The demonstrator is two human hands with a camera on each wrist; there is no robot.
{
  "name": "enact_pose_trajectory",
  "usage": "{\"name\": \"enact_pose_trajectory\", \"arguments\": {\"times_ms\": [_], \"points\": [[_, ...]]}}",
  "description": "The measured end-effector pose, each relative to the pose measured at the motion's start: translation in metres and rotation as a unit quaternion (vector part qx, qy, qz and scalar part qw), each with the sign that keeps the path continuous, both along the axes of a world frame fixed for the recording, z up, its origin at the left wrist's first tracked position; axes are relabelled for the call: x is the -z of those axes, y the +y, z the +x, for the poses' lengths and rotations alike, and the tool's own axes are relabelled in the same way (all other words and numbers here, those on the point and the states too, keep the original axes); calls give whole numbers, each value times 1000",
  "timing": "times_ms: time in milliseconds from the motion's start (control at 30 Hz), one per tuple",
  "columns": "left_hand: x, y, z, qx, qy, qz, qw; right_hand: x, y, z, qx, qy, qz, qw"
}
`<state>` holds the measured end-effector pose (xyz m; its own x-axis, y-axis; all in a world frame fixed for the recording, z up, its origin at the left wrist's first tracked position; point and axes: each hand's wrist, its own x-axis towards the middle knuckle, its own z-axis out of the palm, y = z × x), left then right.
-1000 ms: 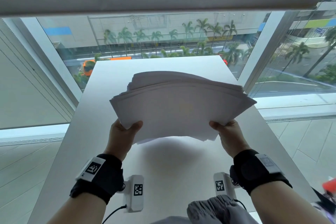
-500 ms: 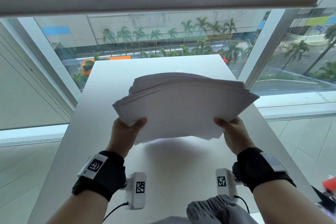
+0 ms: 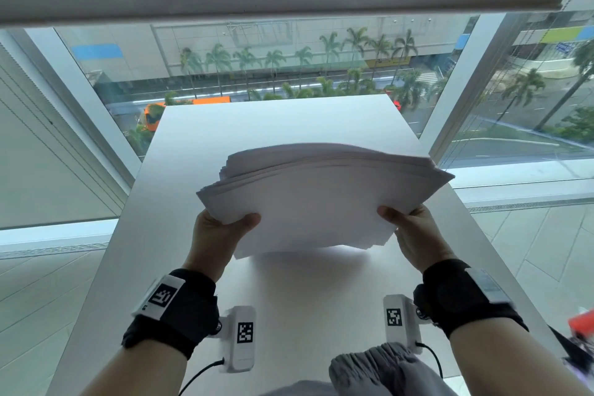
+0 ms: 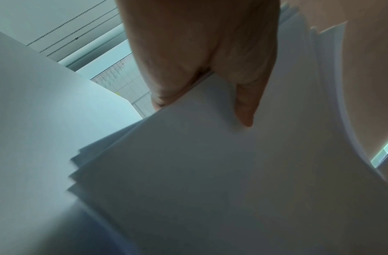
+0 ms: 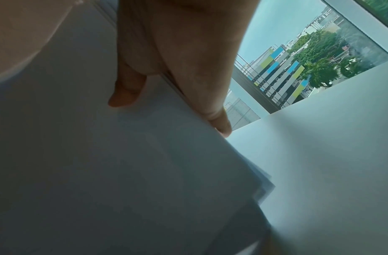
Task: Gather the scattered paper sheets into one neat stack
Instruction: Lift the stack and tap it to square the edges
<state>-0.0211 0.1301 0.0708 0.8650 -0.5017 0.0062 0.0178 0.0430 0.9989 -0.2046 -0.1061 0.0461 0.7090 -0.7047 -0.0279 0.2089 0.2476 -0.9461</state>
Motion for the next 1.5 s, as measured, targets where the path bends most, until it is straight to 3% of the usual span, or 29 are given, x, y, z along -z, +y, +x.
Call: {"name": "enact_pose_trajectory", "arguments": {"times_ms": [300,667,1033,1167,1300,1500], "points": [[8,-1,8,-2,27,3,1000,2,0,3,4,21,3,1000],[-9,-1,7,-31,-41,-18,999,-26,6,13,76,30,-91,992],[19,16,7,35,50,34,998,2,12,-1,-4,128,-34,991],[21,16,8,20,44,87,995,5,12,-1,25,160,-60,985],[14,12,4,-22,25,60,998,-10,13,4,52,130,-91,986],[-27,10,12,-3,-27,-13,1000,-45,2,9,66,74,-159,982]]}}
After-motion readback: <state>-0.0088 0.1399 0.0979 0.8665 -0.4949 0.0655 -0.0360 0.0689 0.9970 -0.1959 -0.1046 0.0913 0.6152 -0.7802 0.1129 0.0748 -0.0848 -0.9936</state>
